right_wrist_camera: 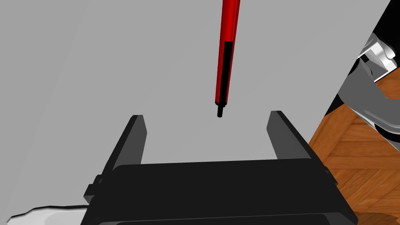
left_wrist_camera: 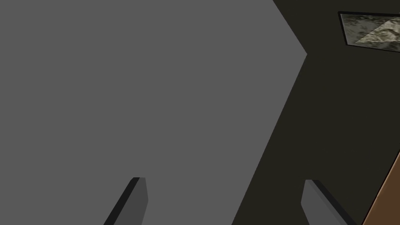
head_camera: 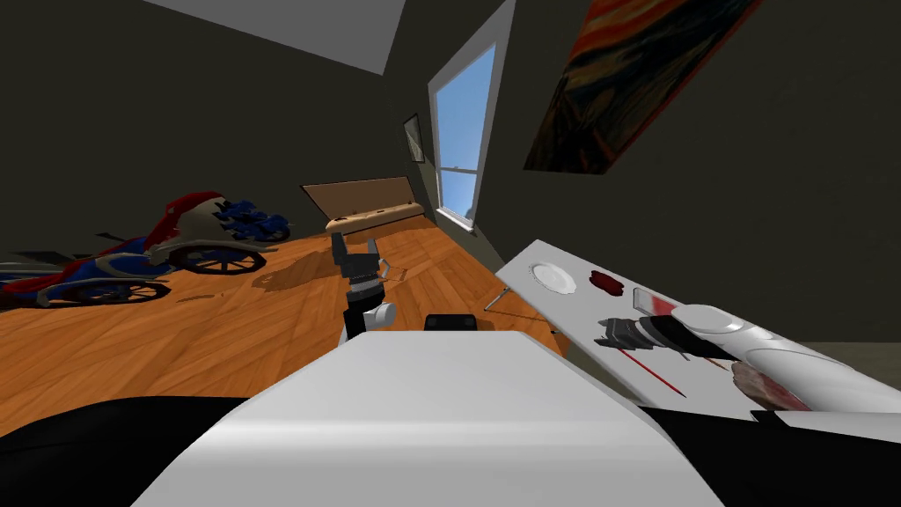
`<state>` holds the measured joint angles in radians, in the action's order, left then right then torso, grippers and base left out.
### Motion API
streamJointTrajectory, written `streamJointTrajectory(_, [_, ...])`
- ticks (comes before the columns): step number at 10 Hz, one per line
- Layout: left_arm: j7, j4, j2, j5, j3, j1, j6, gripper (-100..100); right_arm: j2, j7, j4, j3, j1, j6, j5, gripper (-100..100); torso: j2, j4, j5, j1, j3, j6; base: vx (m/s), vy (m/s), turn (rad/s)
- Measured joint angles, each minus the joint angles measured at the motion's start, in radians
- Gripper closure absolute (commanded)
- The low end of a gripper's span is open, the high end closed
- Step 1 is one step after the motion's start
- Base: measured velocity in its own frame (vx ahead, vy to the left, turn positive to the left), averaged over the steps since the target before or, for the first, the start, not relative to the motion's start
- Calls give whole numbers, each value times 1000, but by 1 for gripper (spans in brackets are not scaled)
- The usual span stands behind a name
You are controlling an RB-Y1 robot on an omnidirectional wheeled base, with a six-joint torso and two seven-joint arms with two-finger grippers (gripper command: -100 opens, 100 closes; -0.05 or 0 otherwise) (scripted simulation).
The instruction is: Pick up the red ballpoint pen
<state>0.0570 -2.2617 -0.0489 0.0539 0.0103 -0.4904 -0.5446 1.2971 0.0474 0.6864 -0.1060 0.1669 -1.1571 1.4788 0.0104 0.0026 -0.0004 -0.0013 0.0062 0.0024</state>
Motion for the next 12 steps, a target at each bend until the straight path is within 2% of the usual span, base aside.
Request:
streamJointTrajectory(4, [0,0,0,0,0,0,0,0,0,0,0,0,0,0,0,100,-8,-2,0,1,-5,-1,-2,0,-1])
streamJointTrajectory(5, [0,0,0,0,0,0,0,0,0,0,0,0,0,0,0,0,-8,-2,0,1,-5,-1,0,0,0])
streamJointTrajectory(6, [0,0,0,0,0,0,0,0,0,0,0,0,0,0,0,100,-8,-2,0,1,-5,-1,80,-1,-200])
streamJointTrajectory(8, [0,0,0,0,0,-1,0,0,6,19,3,5,0,-9,1,100,-15,-4,1,2,-9,0,155,31,-290])
streamJointTrajectory(10, [0,0,0,0,0,-1,0,0,22,55,25,18,3,-27,5,100,-20,-5,1,4,-12,0,193,55,-360])
streamJointTrajectory(11, [0,0,0,0,0,-1,0,0,29,78,34,24,1,-38,9,100,-20,-5,1,5,-12,0,76,38,-82])
streamJointTrajectory(12, [0,0,0,0,0,0,0,0,30,84,34,24,2,-41,10,0,-16,-4,1,3,-10,-2,12,8,14])
